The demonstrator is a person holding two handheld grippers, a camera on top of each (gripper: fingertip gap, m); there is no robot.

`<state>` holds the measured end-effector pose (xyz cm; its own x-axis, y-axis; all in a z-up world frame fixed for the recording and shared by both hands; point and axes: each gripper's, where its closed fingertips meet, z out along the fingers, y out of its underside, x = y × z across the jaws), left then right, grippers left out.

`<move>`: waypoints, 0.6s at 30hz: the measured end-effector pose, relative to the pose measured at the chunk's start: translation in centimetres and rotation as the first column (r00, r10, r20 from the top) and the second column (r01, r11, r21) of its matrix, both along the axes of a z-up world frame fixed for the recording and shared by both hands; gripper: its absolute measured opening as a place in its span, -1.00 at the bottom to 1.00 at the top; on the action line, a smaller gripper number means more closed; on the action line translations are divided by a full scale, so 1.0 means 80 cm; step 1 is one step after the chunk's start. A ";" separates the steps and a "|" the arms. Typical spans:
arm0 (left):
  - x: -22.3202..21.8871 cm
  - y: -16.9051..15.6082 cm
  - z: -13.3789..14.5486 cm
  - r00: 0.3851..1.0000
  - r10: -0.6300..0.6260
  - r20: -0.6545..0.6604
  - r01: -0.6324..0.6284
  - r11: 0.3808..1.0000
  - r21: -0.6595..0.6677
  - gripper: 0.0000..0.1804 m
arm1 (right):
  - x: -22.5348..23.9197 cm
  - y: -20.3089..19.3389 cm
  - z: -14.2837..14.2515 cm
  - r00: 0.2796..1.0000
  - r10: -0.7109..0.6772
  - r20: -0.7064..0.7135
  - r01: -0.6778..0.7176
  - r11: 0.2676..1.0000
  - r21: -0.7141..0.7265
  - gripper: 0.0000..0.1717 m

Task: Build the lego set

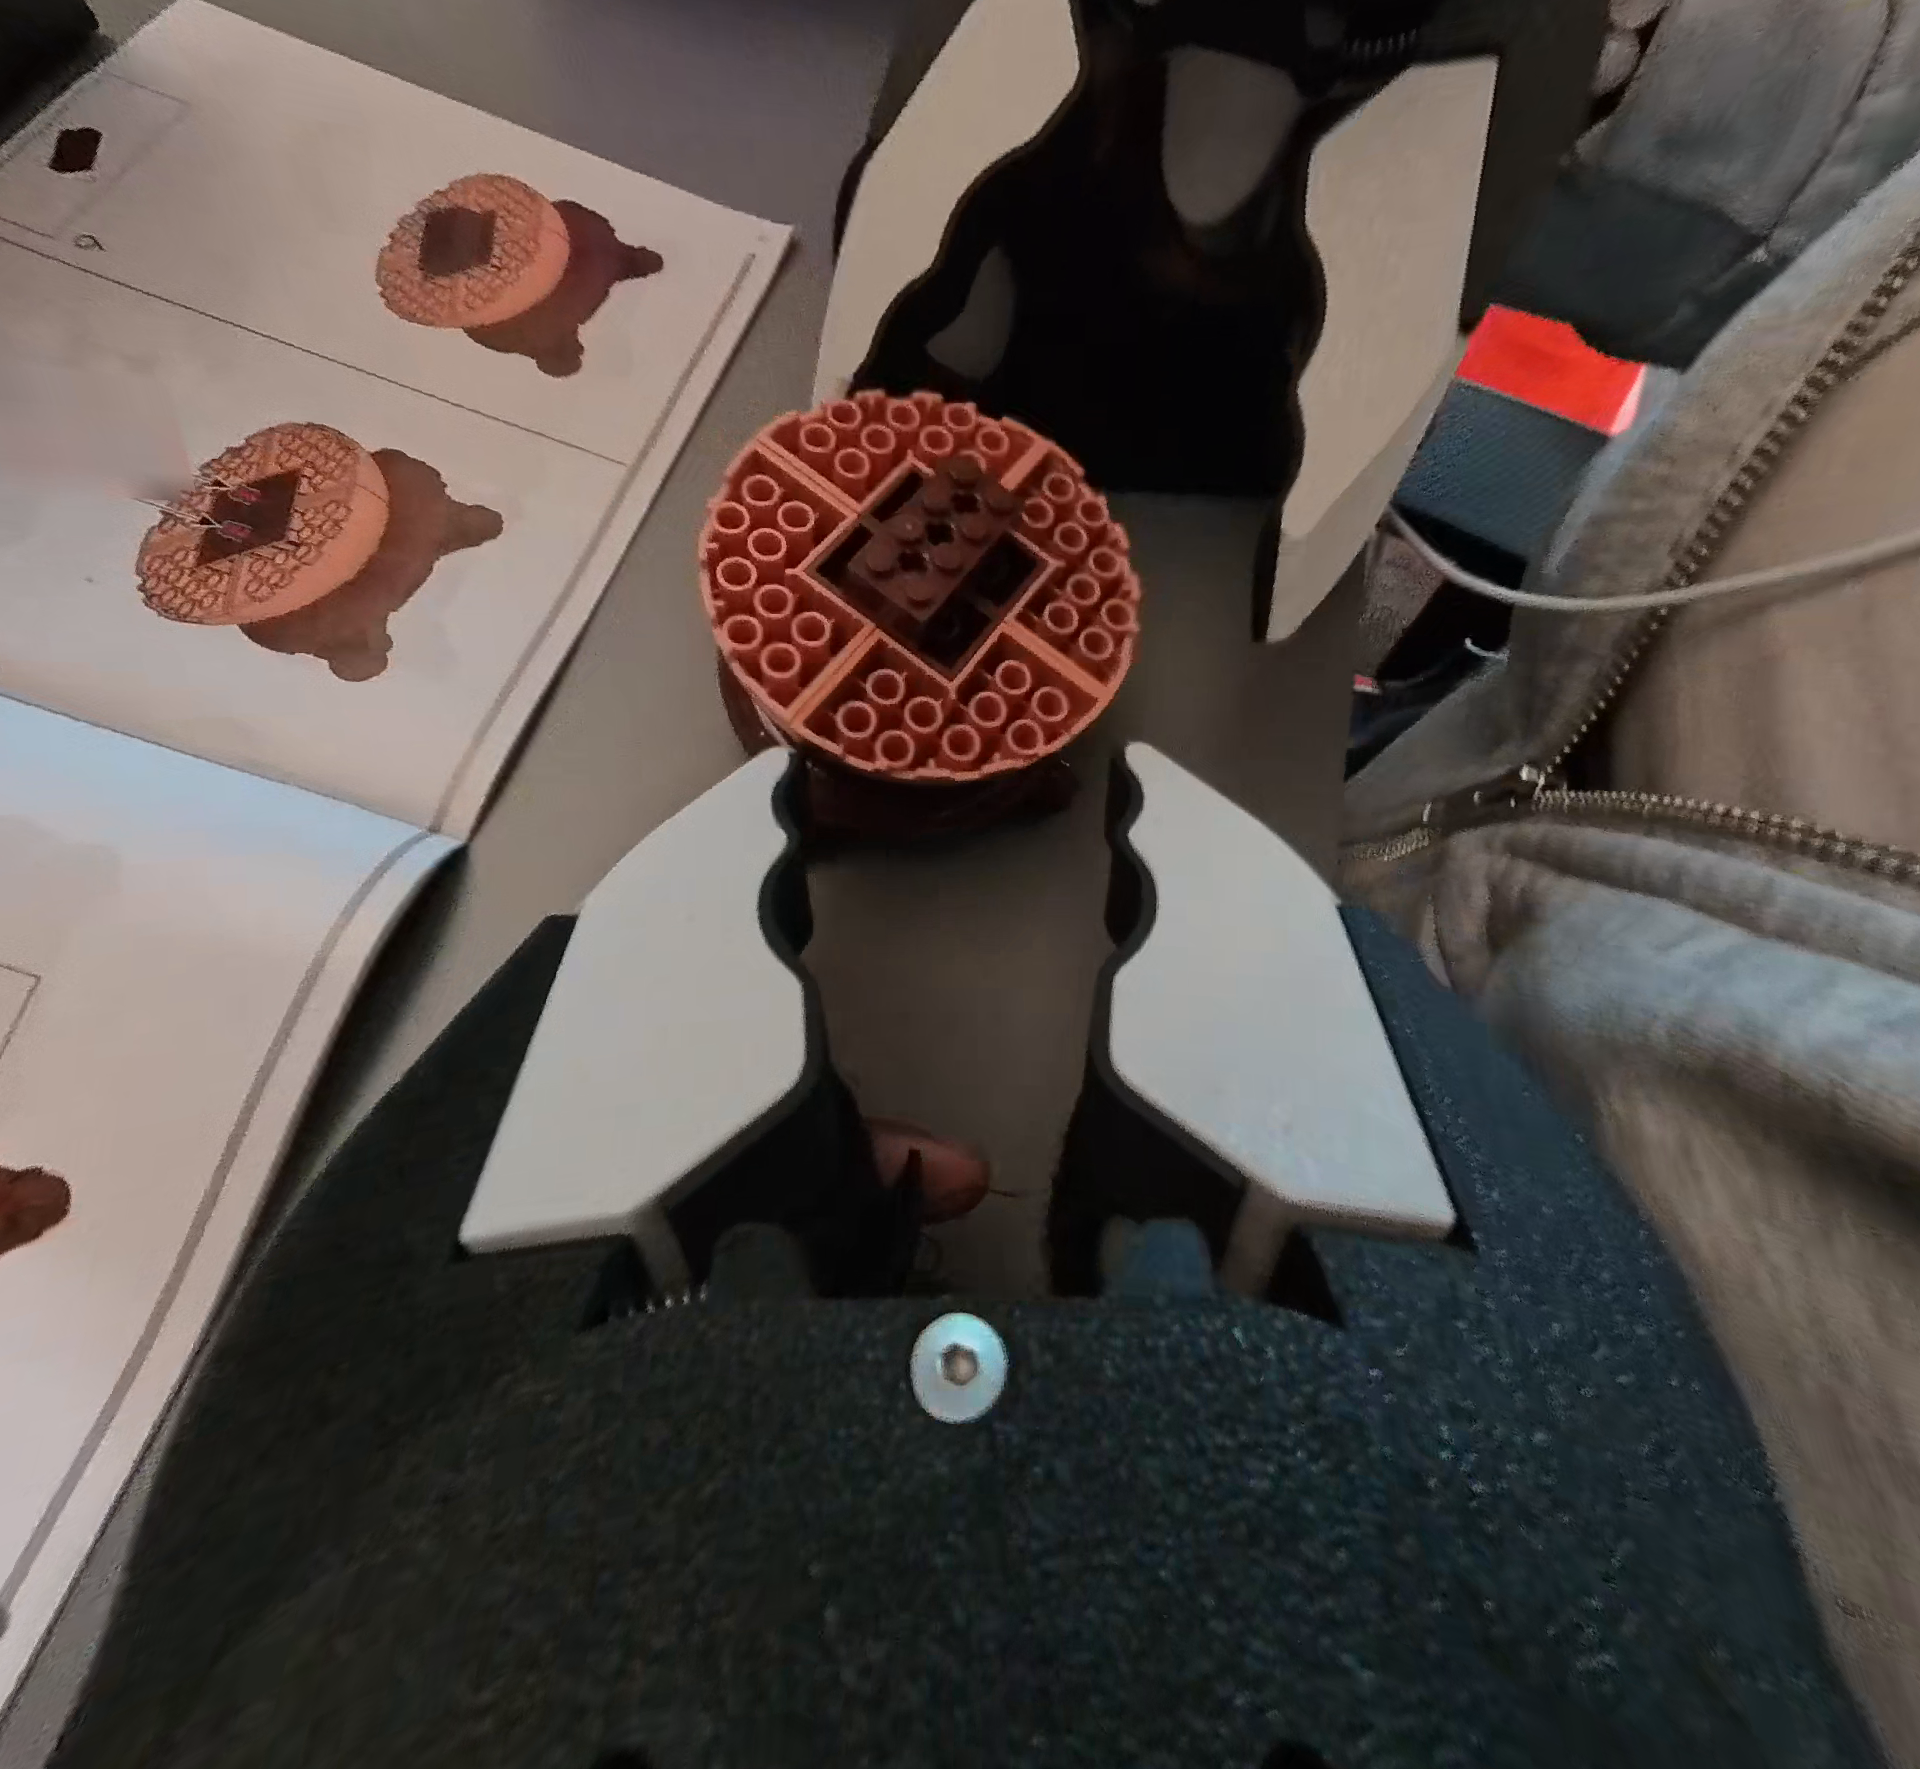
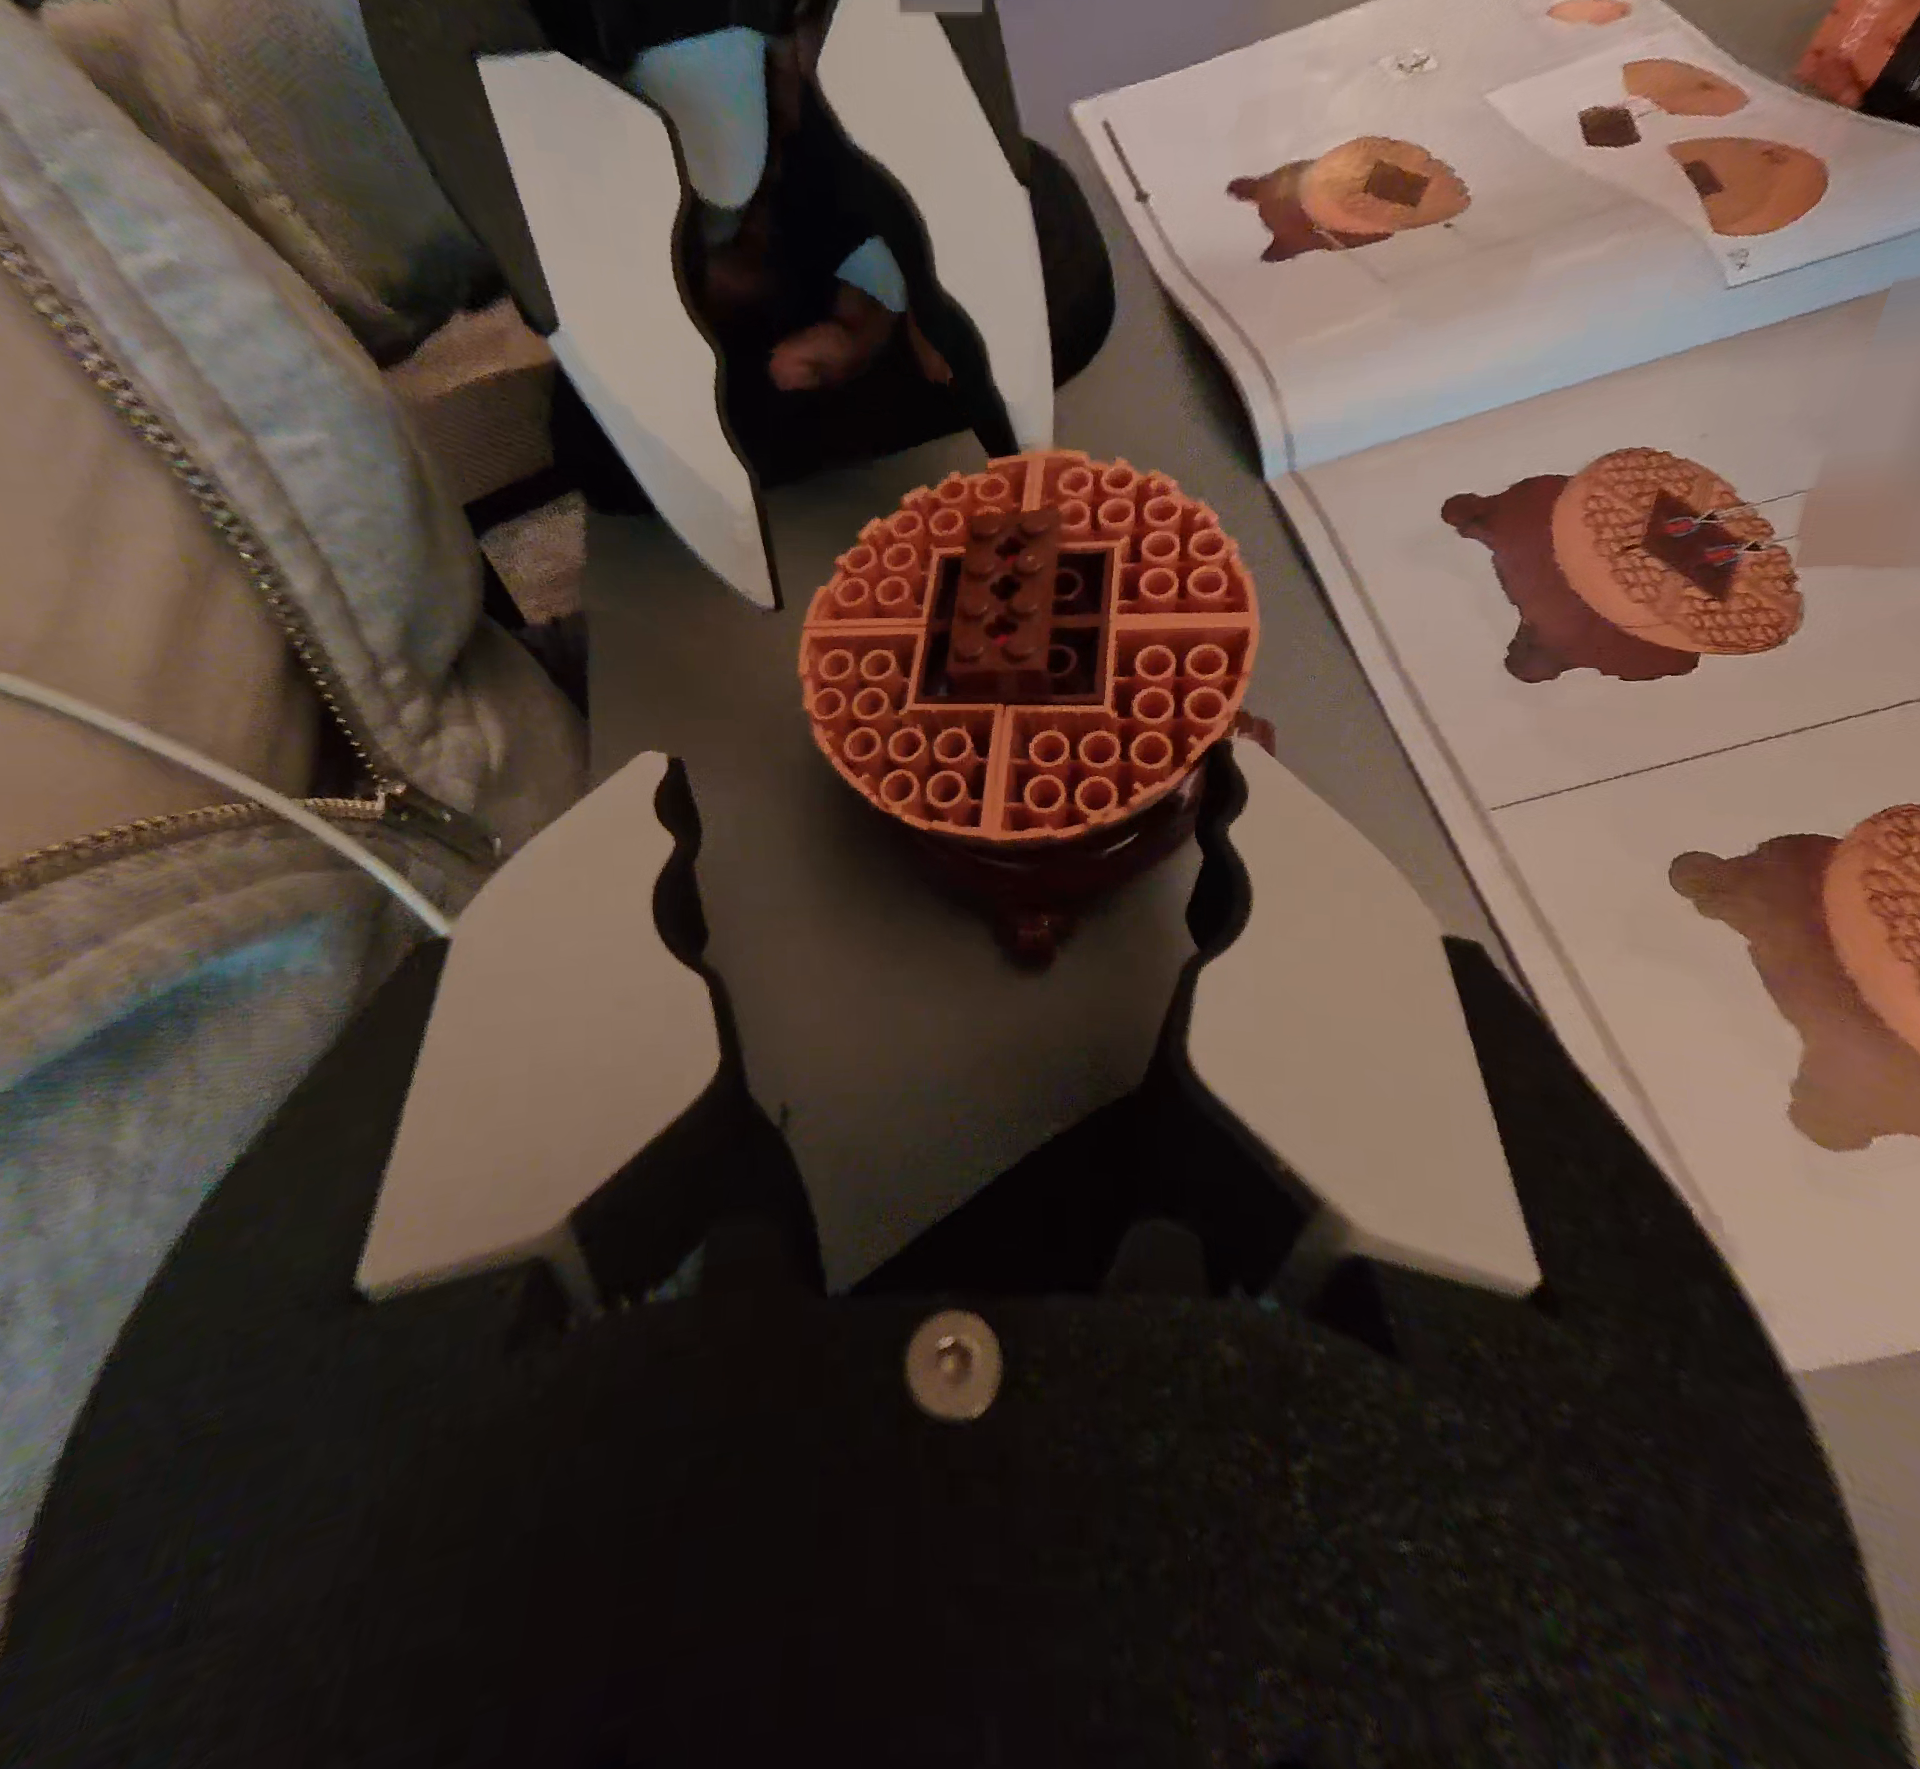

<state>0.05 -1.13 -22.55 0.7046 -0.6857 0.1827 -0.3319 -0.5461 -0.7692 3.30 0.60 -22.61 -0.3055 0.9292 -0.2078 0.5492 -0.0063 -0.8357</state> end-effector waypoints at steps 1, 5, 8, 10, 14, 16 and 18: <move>-0.003 -0.004 0.002 1.000 -0.003 -0.017 0.003 1.000 0.007 -0.39 | 0.002 0.001 0.007 0.999 -0.013 -0.031 0.013 1.000 -0.022 0.04; -0.040 0.001 0.027 0.994 0.075 -0.083 -0.062 0.987 0.146 -0.41 | 0.023 0.048 0.074 0.924 -0.165 -0.345 0.137 0.985 -0.106 -0.24; -0.083 0.039 0.066 0.977 0.193 -0.094 -0.147 0.921 0.361 -0.53 | 0.059 0.094 0.152 0.716 -0.242 -0.655 0.213 0.969 -0.125 0.14; -0.101 0.067 0.072 0.970 0.205 -0.133 -0.140 0.912 0.385 -0.68 | 0.067 0.120 0.166 0.718 -0.246 -0.651 0.255 0.963 -0.083 0.62; -0.093 0.126 0.041 0.959 0.136 -0.247 -0.065 0.959 0.276 -0.79 | 0.059 0.150 0.133 0.904 -0.104 -0.415 0.212 0.951 0.224 0.01; -0.074 0.144 0.014 0.950 0.048 -0.308 0.015 0.979 0.201 -0.79 | 0.052 0.171 0.091 0.974 -0.086 -0.208 0.159 0.918 0.364 -0.14; -0.064 0.158 -0.014 0.928 -0.005 -0.373 0.065 0.987 0.148 -0.79 | 0.046 0.178 0.046 0.998 -0.063 -0.005 0.059 0.903 0.425 -0.21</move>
